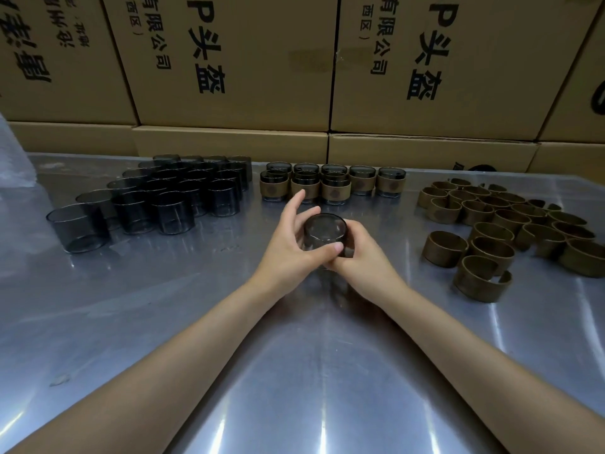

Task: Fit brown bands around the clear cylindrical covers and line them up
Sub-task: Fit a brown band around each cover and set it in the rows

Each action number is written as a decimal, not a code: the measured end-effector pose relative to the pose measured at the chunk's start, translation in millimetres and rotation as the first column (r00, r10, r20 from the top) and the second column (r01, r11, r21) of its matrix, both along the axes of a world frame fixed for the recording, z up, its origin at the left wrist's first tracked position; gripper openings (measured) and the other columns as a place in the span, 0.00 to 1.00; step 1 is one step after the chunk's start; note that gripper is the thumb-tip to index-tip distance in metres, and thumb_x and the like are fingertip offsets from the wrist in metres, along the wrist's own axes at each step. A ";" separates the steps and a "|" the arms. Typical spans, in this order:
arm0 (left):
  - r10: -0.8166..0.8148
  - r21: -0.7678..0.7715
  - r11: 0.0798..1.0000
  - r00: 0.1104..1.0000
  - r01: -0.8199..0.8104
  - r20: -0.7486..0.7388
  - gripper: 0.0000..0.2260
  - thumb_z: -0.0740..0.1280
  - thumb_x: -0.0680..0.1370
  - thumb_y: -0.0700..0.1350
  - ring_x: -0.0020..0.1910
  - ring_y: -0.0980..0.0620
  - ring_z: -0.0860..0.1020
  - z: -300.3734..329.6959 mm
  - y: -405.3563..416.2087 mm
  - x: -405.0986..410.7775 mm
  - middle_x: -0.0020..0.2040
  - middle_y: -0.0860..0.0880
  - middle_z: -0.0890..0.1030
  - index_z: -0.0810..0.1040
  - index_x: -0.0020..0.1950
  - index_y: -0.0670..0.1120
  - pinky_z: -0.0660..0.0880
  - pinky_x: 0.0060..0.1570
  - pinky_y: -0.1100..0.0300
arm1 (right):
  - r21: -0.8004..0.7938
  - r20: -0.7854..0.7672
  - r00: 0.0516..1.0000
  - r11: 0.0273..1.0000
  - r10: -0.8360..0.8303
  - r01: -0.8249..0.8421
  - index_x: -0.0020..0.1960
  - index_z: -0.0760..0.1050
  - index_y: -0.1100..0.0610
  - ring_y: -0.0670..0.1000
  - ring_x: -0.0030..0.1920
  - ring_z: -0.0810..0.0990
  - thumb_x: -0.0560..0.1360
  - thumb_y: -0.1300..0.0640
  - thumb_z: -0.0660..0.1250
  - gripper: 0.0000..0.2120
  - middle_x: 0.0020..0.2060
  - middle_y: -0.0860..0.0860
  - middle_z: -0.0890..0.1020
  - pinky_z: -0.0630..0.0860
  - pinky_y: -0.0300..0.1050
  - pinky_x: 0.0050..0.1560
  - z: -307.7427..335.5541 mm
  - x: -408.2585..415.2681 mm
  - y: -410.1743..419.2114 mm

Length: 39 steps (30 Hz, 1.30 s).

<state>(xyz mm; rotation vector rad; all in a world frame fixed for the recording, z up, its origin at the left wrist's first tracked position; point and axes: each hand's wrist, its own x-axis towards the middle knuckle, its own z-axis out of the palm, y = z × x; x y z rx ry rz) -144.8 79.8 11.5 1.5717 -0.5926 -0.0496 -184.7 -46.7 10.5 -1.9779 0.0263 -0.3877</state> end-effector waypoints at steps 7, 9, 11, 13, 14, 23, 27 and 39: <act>-0.120 -0.035 0.993 0.979 0.116 -0.162 0.40 0.73 0.73 0.44 0.69 0.55 0.69 0.7 -3.3 3.0 0.74 0.50 0.66 0.52 0.78 0.52 0.73 0.60 0.64 | -0.065 -0.025 0.996 0.994 -0.085 0.083 0.76 0.56 0.55 0.52 0.70 0.66 0.73 0.58 0.68 0.35 0.71 0.53 0.67 0.66 0.46 0.68 -2.1 0.0 2.5; -0.097 -0.073 0.994 0.974 0.084 -0.203 0.41 0.70 0.69 0.51 0.70 0.54 0.69 3.3 -3.1 3.9 0.73 0.50 0.67 0.55 0.78 0.53 0.66 0.70 0.56 | -0.115 0.108 0.978 0.974 -0.181 0.193 0.75 0.60 0.55 0.51 0.72 0.61 0.73 0.61 0.66 0.32 0.70 0.52 0.67 0.59 0.40 0.67 1.1 -4.0 -0.4; -0.057 -0.077 0.996 0.974 0.041 -0.219 0.39 0.67 0.68 0.55 0.70 0.55 0.68 4.9 -2.1 5.1 0.73 0.51 0.68 0.57 0.77 0.54 0.60 0.73 0.52 | -0.250 0.245 0.917 0.893 -0.315 0.374 0.71 0.65 0.54 0.51 0.69 0.61 0.72 0.62 0.65 0.28 0.67 0.51 0.69 0.58 0.39 0.62 5.9 -8.6 -12.6; -0.040 -0.062 0.998 0.974 0.027 -0.223 0.37 0.66 0.68 0.57 0.69 0.56 0.68 4.8 -1.0 6.1 0.71 0.53 0.70 0.59 0.76 0.55 0.60 0.72 0.52 | -0.420 0.310 0.839 0.727 -0.448 0.544 0.69 0.67 0.54 0.54 0.68 0.62 0.72 0.62 0.65 0.25 0.65 0.54 0.69 0.61 0.45 0.63 8.6 -13.5 -30.0; -0.041 -0.056 0.998 0.975 0.029 -0.217 0.37 0.66 0.68 0.57 0.69 0.56 0.68 4.3 -1.0 6.4 0.70 0.54 0.70 0.59 0.76 0.55 0.60 0.72 0.53 | -0.497 0.313 0.801 0.631 -0.510 0.596 0.69 0.66 0.56 0.56 0.67 0.62 0.73 0.61 0.66 0.25 0.64 0.56 0.69 0.62 0.49 0.64 8.1 -15.7 -37.9; -0.038 -0.049 0.998 0.989 0.031 -0.143 0.33 0.66 0.71 0.54 0.65 0.61 0.72 6.2 0.0 1.9 0.68 0.54 0.73 0.63 0.75 0.52 0.64 0.68 0.61 | -0.684 0.174 0.829 0.541 -0.531 0.490 0.68 0.64 0.58 0.61 0.54 0.76 0.73 0.66 0.67 0.26 0.62 0.59 0.69 0.71 0.55 0.58 5.5 -16.1 -49.5; 0.131 -0.029 0.991 0.988 -0.129 0.084 0.19 0.67 0.78 0.48 0.61 0.58 0.75 7.5 -1.5 -3.8 0.59 0.53 0.78 0.72 0.68 0.48 0.71 0.58 0.69 | -0.484 0.477 0.813 0.673 -0.333 0.560 0.65 0.71 0.60 0.60 0.47 0.78 0.74 0.71 0.65 0.21 0.57 0.59 0.74 0.78 0.56 0.45 17.2 -16.4 -31.5; 0.104 0.015 0.993 0.948 -0.114 0.301 0.12 0.62 0.76 0.52 0.54 0.50 0.79 14.7 -11.2 -19.7 0.49 0.48 0.82 0.79 0.53 0.47 0.75 0.57 0.46 | -0.440 0.784 0.614 0.780 0.091 0.446 0.61 0.63 0.55 0.54 0.52 0.75 0.72 0.68 0.66 0.22 0.58 0.52 0.67 0.72 0.42 0.43 13.1 -19.6 13.2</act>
